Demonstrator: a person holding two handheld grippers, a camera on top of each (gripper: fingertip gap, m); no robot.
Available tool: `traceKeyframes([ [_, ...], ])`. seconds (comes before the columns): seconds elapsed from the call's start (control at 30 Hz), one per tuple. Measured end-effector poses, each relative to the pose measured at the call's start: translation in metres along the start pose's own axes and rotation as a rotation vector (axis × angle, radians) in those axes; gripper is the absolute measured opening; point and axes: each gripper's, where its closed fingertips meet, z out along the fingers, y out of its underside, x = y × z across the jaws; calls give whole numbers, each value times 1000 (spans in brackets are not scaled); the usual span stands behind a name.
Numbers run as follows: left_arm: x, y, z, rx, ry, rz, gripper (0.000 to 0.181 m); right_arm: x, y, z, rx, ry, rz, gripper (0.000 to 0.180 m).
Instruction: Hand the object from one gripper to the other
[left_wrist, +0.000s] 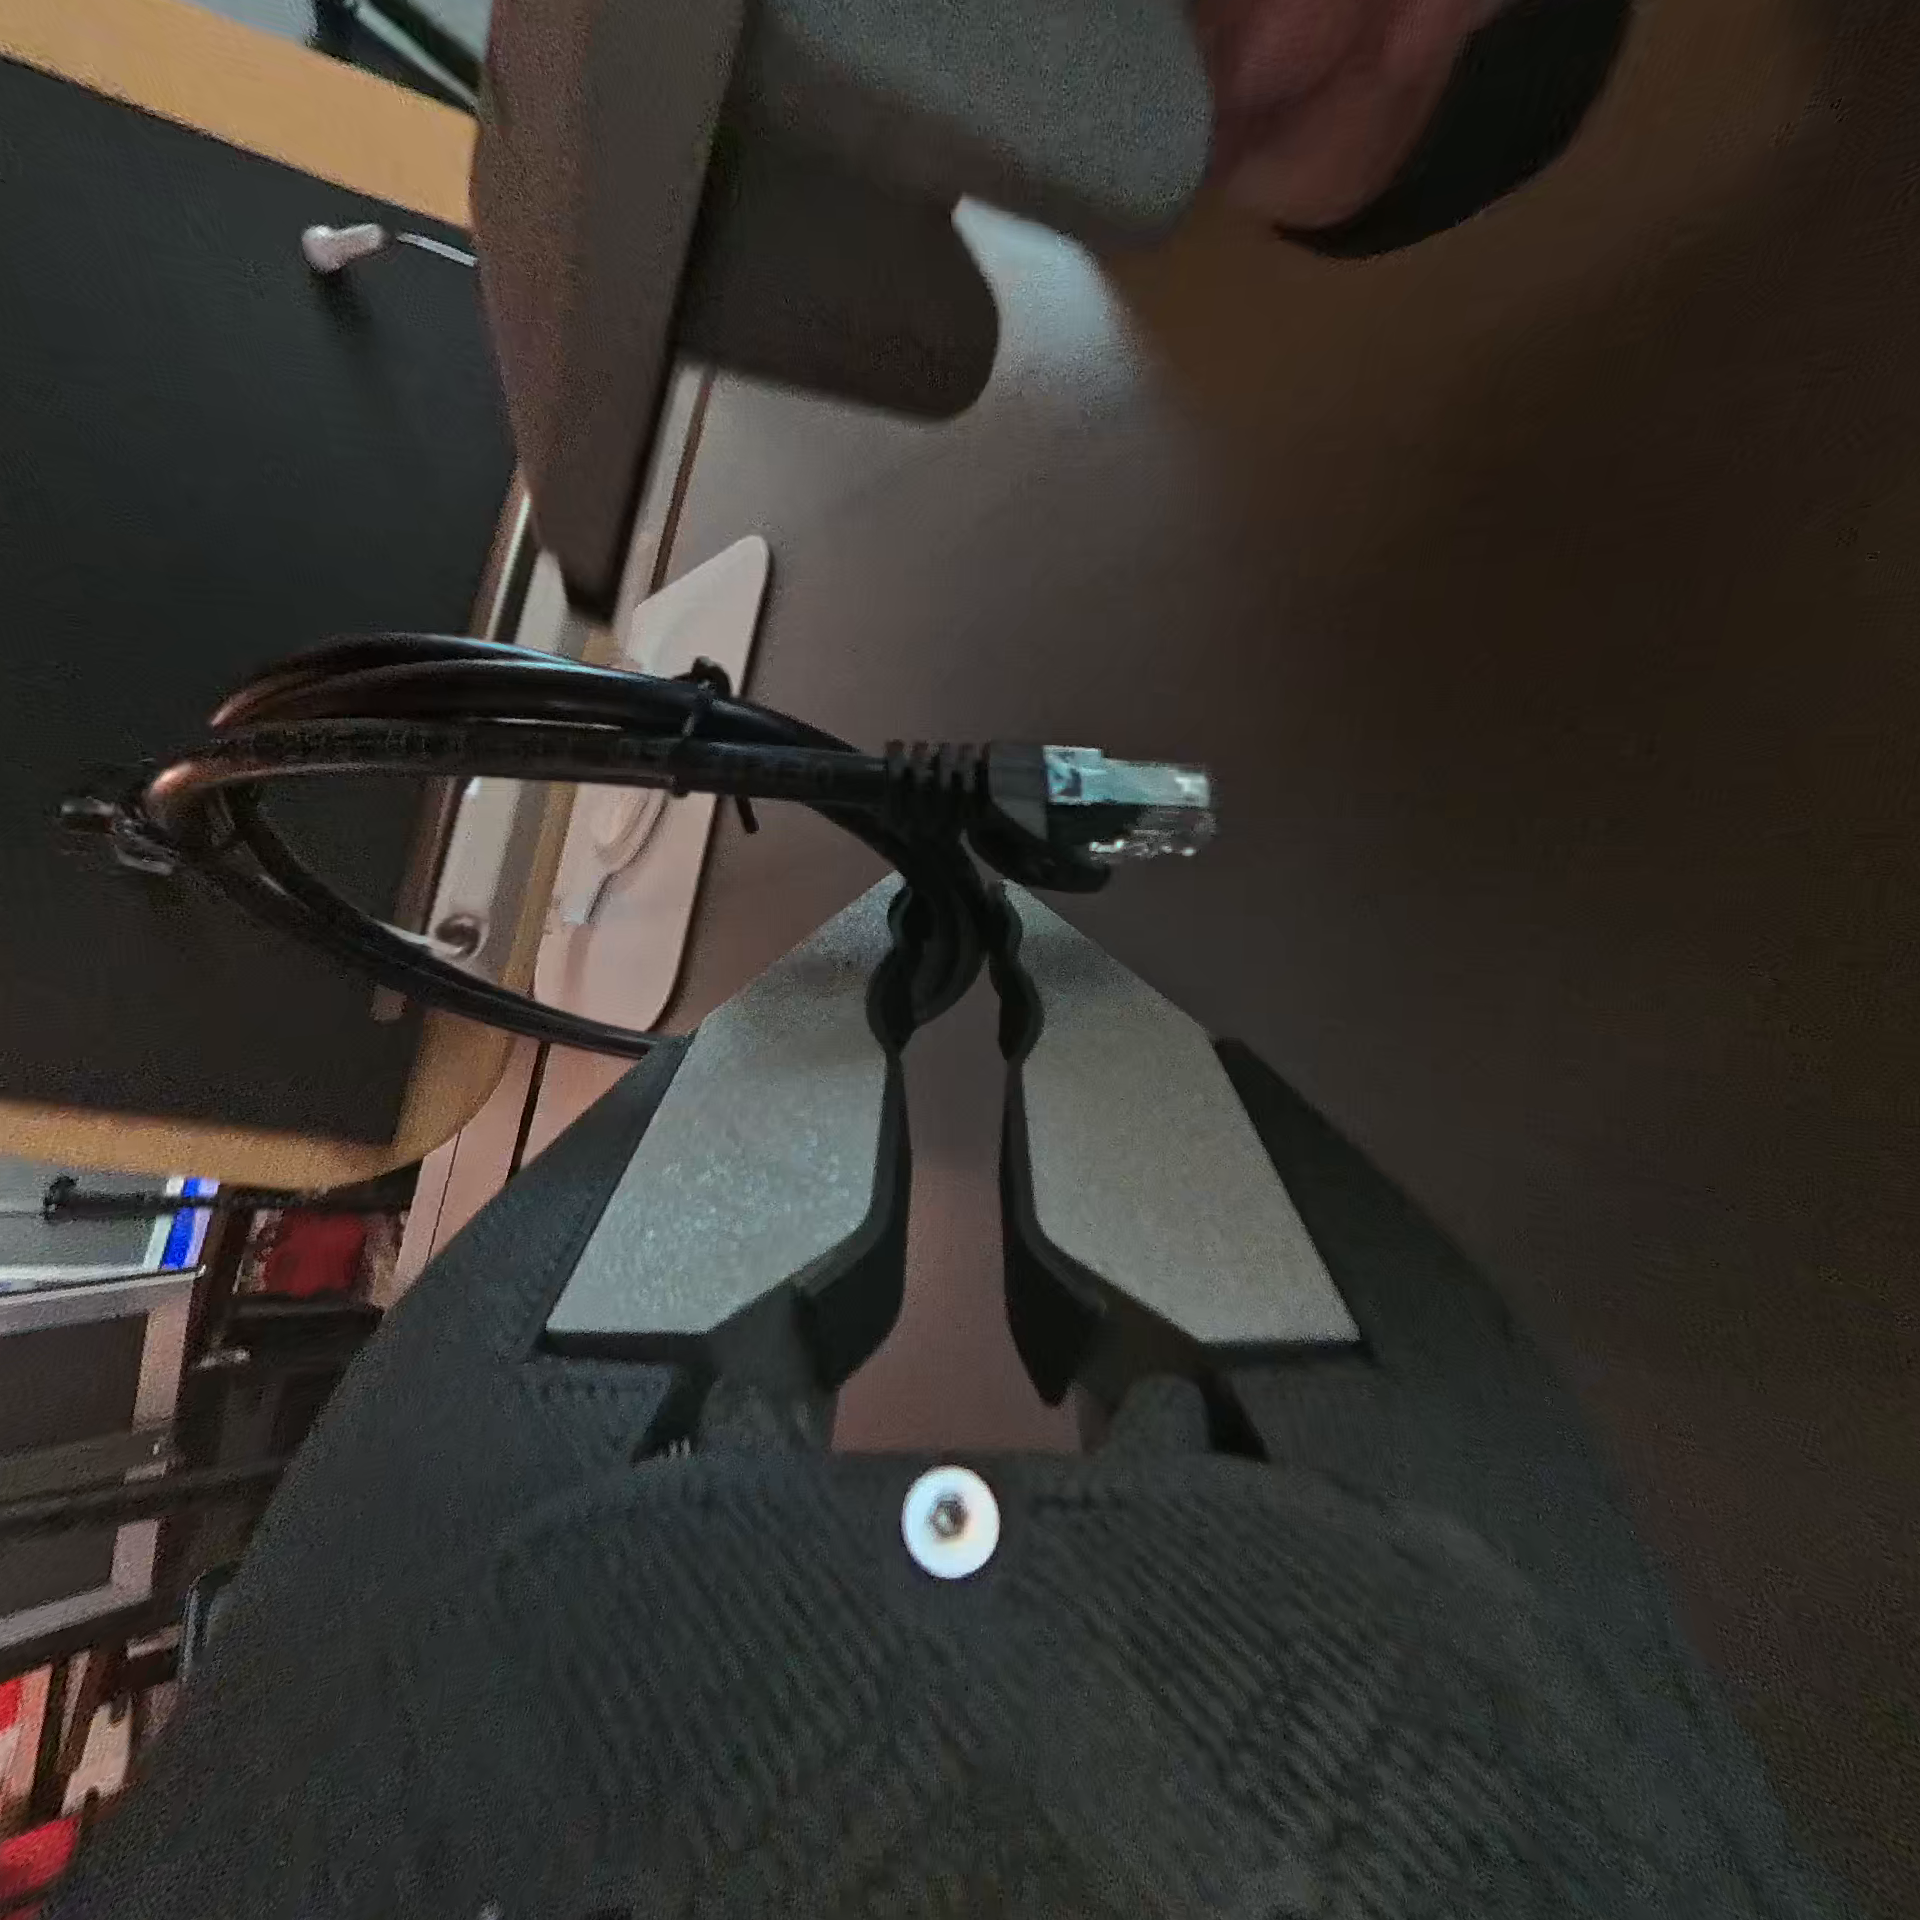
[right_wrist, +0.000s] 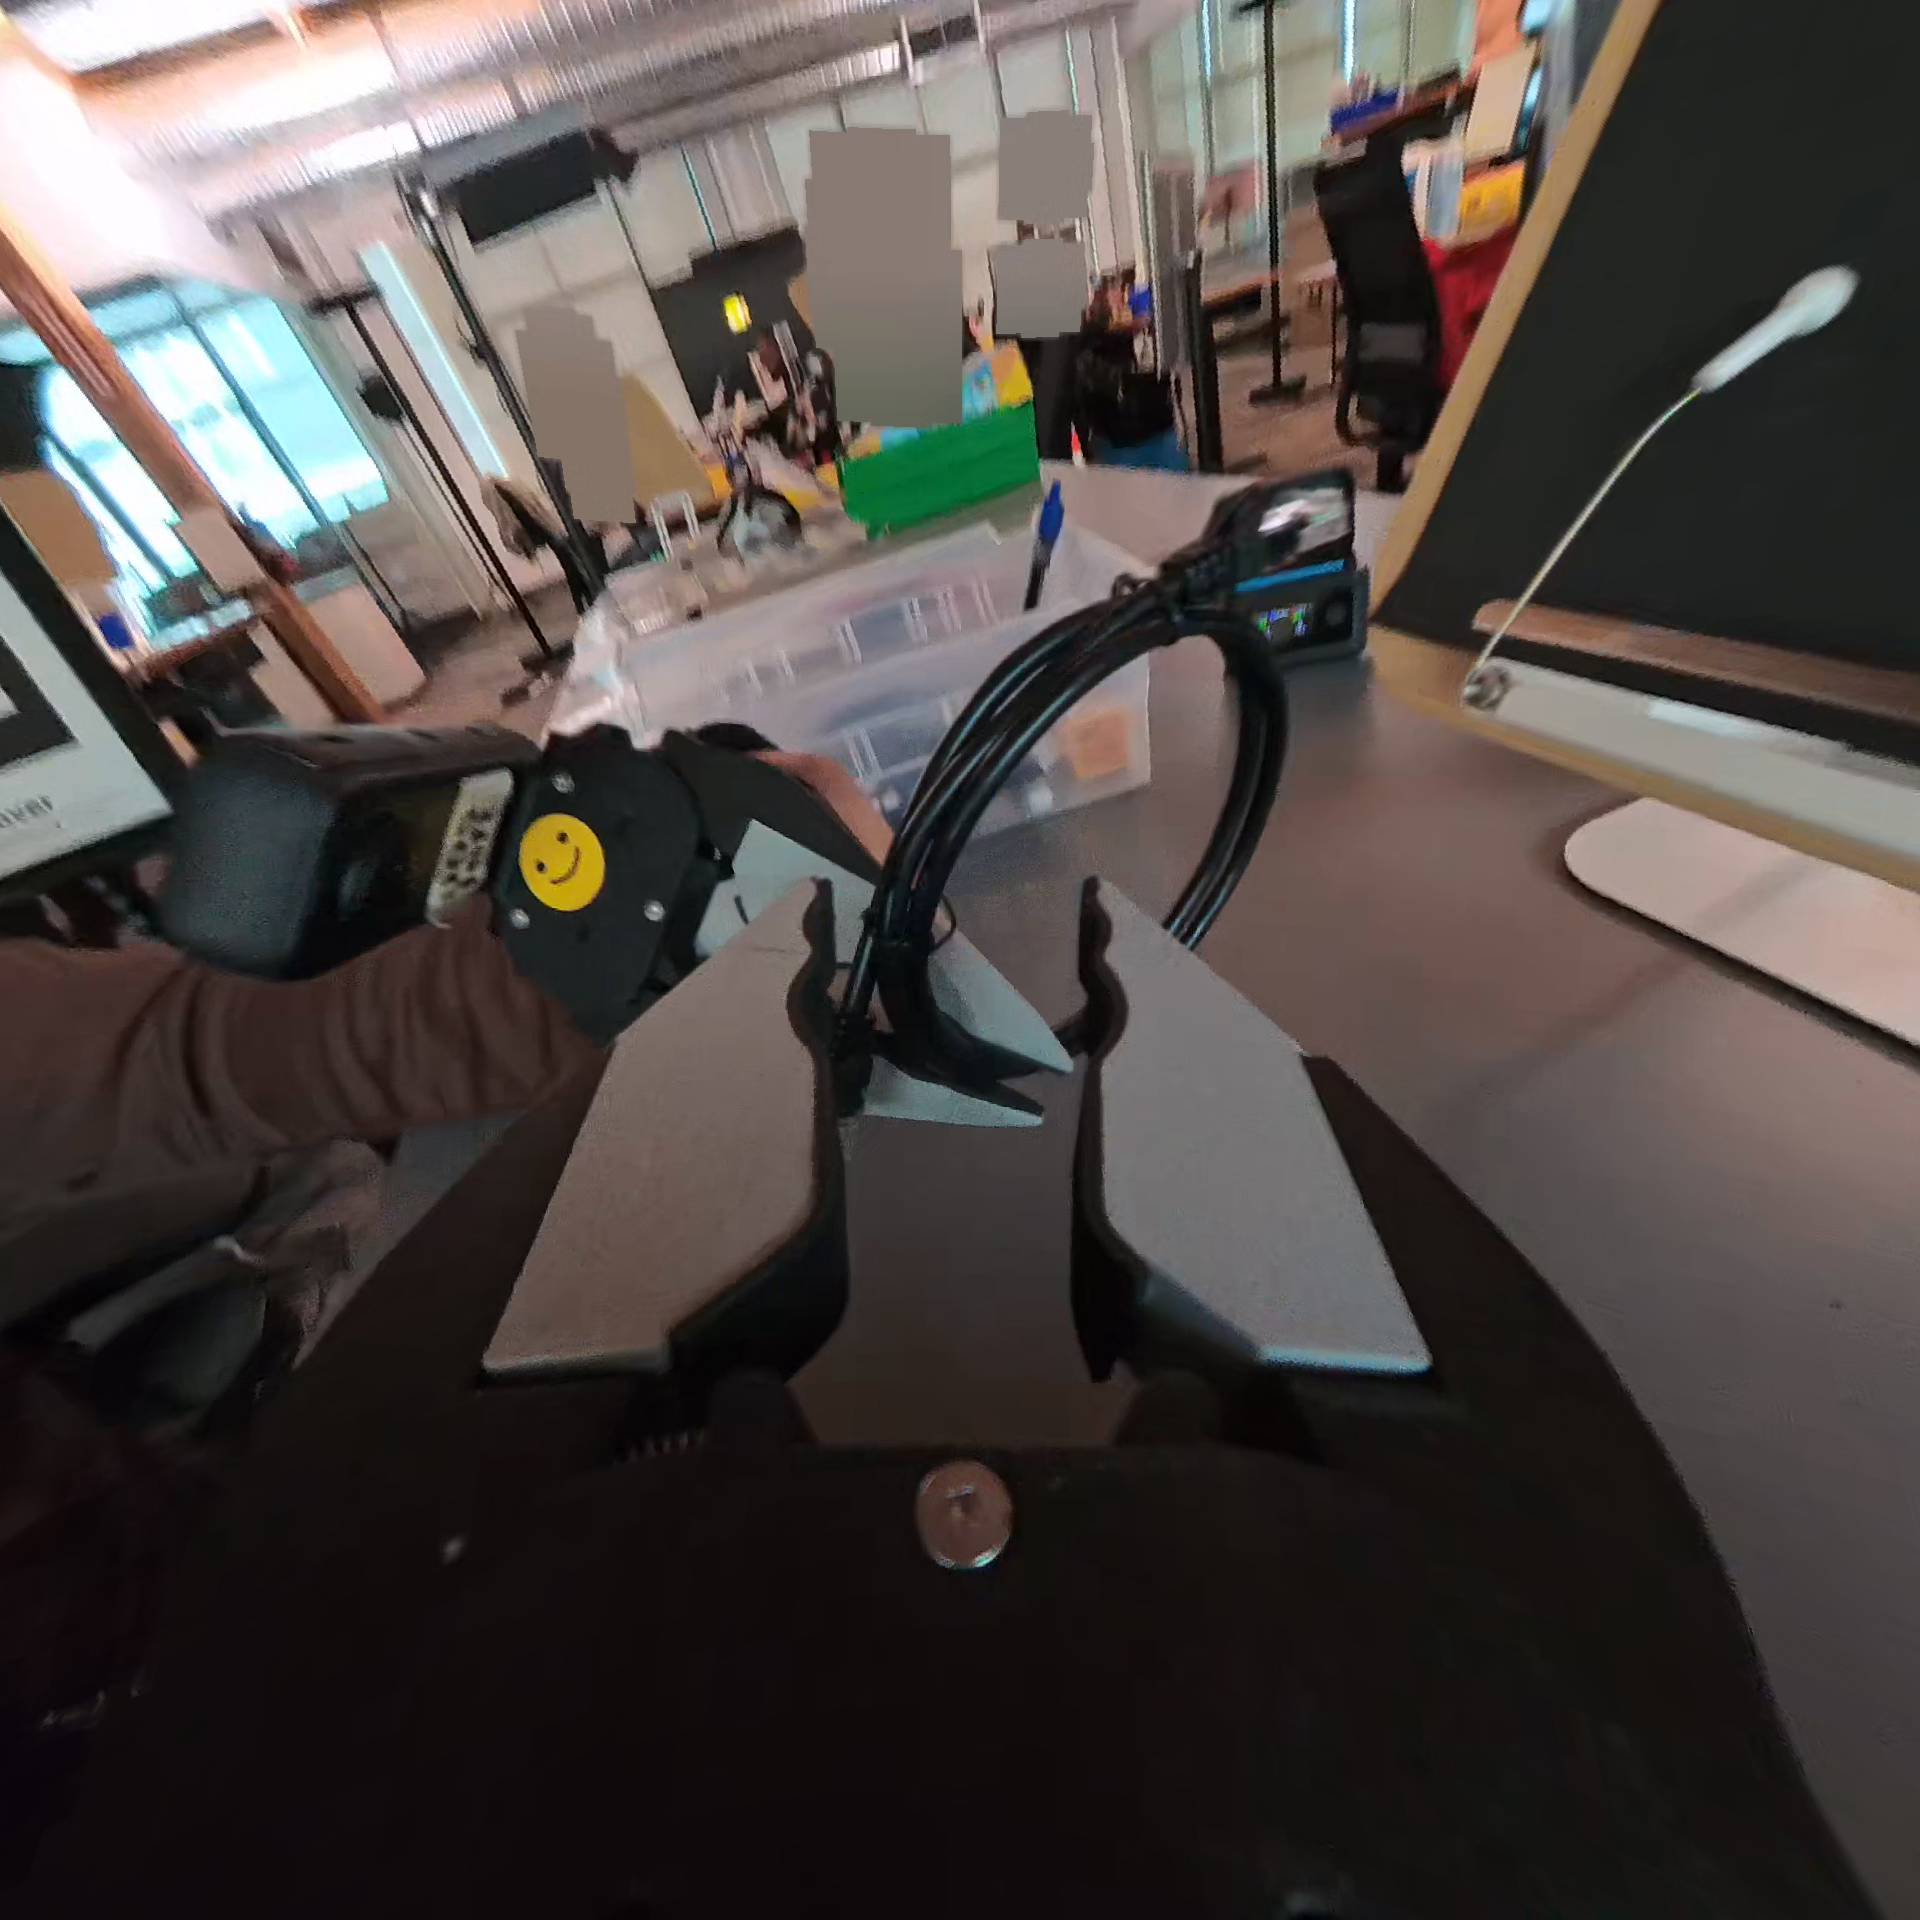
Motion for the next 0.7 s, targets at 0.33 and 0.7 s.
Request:
traceKeyframes([
  [0.33, -5, 4, 5, -51, -85, 101, 11, -5, 9, 6, -70, 27, -134, 11],
  [0.7, -28, -26, -26, 362, 282, -752, 57, 20, 16, -1, -309, 470, -866, 7],
])
